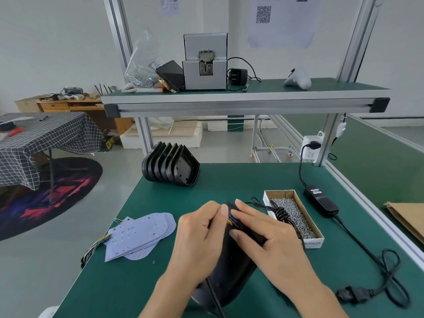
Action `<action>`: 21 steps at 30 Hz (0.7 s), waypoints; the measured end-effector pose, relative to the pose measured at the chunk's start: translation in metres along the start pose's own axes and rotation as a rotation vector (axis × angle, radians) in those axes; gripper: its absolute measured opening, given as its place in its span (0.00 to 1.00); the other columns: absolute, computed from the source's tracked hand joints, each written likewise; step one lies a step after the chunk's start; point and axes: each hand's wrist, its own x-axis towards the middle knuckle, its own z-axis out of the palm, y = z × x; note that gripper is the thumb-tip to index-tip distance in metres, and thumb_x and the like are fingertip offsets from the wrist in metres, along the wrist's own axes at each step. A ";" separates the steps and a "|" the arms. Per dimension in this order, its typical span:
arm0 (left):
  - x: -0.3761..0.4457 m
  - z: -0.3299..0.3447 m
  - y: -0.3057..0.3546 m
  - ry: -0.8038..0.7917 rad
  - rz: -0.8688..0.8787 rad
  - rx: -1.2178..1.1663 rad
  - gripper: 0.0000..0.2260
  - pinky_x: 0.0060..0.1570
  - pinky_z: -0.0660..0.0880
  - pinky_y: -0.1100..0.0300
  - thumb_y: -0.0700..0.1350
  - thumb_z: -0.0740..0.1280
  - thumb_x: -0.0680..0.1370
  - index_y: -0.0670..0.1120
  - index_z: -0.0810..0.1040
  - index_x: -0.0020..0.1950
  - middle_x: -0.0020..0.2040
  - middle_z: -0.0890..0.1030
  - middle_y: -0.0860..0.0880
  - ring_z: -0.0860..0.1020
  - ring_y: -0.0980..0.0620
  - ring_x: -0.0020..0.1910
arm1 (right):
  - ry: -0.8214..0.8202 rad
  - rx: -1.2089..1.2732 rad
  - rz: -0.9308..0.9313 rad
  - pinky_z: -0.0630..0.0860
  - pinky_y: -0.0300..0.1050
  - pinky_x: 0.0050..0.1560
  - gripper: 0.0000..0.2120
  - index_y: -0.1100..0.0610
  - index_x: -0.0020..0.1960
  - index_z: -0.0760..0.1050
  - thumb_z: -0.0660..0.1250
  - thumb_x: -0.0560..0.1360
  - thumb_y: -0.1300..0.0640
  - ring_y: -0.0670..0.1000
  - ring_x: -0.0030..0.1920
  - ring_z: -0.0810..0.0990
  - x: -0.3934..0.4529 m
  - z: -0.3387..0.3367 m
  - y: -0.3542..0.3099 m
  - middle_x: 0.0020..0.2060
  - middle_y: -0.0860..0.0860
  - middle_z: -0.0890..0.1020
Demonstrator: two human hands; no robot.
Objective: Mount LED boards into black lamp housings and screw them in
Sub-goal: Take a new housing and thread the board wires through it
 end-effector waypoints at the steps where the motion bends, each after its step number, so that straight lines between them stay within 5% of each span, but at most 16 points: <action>1: 0.001 -0.001 -0.003 -0.005 -0.050 -0.053 0.19 0.30 0.61 0.64 0.55 0.61 0.83 0.48 0.62 0.36 0.29 0.63 0.55 0.61 0.57 0.30 | -0.039 0.060 0.027 0.66 0.40 0.75 0.22 0.43 0.68 0.81 0.78 0.75 0.46 0.36 0.72 0.72 -0.002 -0.002 0.004 0.71 0.35 0.77; 6: 0.002 -0.007 -0.005 -0.013 -0.141 -0.411 0.19 0.32 0.60 0.62 0.57 0.63 0.81 0.48 0.67 0.35 0.30 0.63 0.55 0.61 0.53 0.31 | -0.155 0.705 0.149 0.62 0.64 0.79 0.42 0.44 0.82 0.64 0.72 0.74 0.31 0.52 0.80 0.66 -0.006 -0.007 0.019 0.79 0.47 0.69; 10: 0.007 -0.003 -0.003 0.009 -0.210 -0.758 0.18 0.34 0.68 0.64 0.53 0.66 0.81 0.42 0.72 0.37 0.31 0.70 0.49 0.68 0.52 0.30 | -0.278 0.943 0.132 0.57 0.72 0.79 0.44 0.45 0.85 0.50 0.70 0.78 0.36 0.63 0.80 0.63 -0.006 0.017 0.014 0.80 0.59 0.66; 14: 0.005 -0.003 -0.002 0.005 -0.261 -1.000 0.13 0.42 0.76 0.60 0.50 0.68 0.80 0.44 0.79 0.41 0.33 0.77 0.45 0.77 0.50 0.33 | -0.162 0.959 0.129 0.52 0.78 0.77 0.44 0.47 0.85 0.51 0.72 0.79 0.41 0.68 0.78 0.65 -0.002 0.027 0.005 0.78 0.64 0.68; 18: -0.002 -0.008 -0.008 0.042 -0.260 -0.773 0.15 0.52 0.77 0.59 0.50 0.65 0.83 0.44 0.80 0.39 0.31 0.77 0.44 0.80 0.48 0.39 | 0.004 0.779 0.128 0.60 0.78 0.73 0.43 0.45 0.84 0.58 0.71 0.76 0.34 0.63 0.71 0.74 0.005 0.026 0.003 0.70 0.57 0.78; 21: -0.007 -0.016 -0.009 -0.001 -0.205 -0.468 0.10 0.59 0.76 0.55 0.49 0.64 0.82 0.51 0.85 0.48 0.42 0.86 0.48 0.85 0.49 0.51 | 0.049 0.698 0.125 0.69 0.67 0.72 0.42 0.42 0.81 0.63 0.72 0.73 0.30 0.56 0.65 0.78 0.009 0.021 -0.001 0.64 0.52 0.81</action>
